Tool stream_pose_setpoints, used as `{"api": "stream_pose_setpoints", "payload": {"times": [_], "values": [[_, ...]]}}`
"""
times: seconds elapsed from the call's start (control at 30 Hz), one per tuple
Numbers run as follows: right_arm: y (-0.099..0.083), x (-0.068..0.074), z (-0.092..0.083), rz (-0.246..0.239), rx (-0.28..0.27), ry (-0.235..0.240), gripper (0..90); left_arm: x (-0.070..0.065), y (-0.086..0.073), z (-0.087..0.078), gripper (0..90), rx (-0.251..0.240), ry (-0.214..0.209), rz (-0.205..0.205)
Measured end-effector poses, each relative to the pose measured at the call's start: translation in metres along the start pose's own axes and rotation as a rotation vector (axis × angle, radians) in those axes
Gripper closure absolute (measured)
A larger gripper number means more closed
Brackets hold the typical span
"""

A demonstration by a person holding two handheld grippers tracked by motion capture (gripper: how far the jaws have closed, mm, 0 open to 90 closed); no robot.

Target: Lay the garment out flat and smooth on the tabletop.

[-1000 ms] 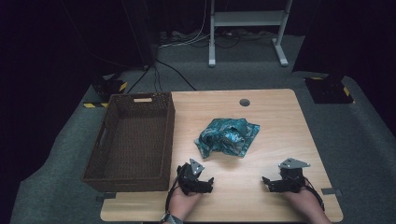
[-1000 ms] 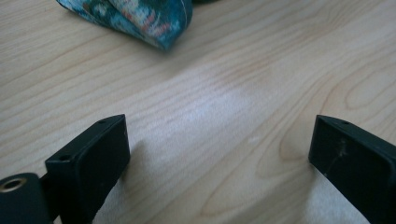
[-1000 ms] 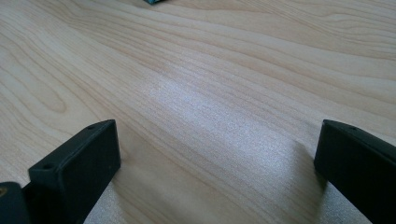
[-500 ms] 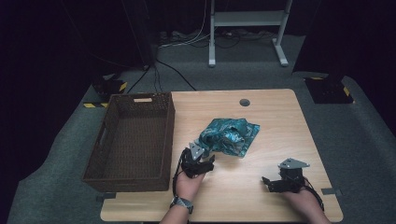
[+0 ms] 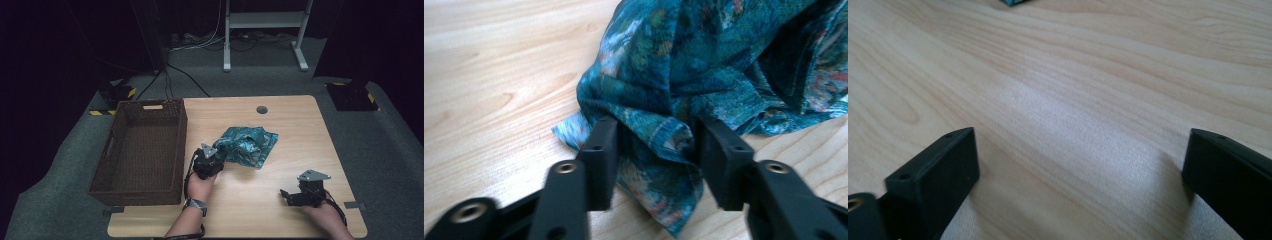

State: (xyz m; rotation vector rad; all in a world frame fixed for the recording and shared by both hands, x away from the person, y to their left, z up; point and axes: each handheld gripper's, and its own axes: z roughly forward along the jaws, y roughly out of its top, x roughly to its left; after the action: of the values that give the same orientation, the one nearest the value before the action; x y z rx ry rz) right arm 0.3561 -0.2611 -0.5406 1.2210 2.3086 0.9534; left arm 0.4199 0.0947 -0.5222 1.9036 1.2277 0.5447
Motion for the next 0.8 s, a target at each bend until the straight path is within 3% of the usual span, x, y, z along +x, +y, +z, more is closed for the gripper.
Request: {"api": "stream_pose_setpoints", "payload": {"times": [0.2,0.33,0.47,0.57,0.8], "values": [[0.007,0.008,0.004,0.021,-0.043,-0.041,4.4,0.001,0.001,0.003,66.6,0.010,-0.004,-0.013],[0.018,0.010,0.005,0.042,-0.073,-0.022,5.9,0.002,0.002,0.001,71.9,0.006,0.000,-0.009],[0.027,0.015,0.011,0.034,-0.083,-0.026,15.9,0.002,0.003,0.000,72.7,-0.006,-0.005,-0.029],[0.037,0.018,0.022,0.037,-0.086,-0.020,23.9,0.001,0.004,-0.001,72.8,-0.004,-0.001,-0.016],[0.062,0.024,0.047,0.091,-0.118,-0.032,44.1,0.004,0.005,-0.002,72.0,-0.008,0.003,-0.026]]}}
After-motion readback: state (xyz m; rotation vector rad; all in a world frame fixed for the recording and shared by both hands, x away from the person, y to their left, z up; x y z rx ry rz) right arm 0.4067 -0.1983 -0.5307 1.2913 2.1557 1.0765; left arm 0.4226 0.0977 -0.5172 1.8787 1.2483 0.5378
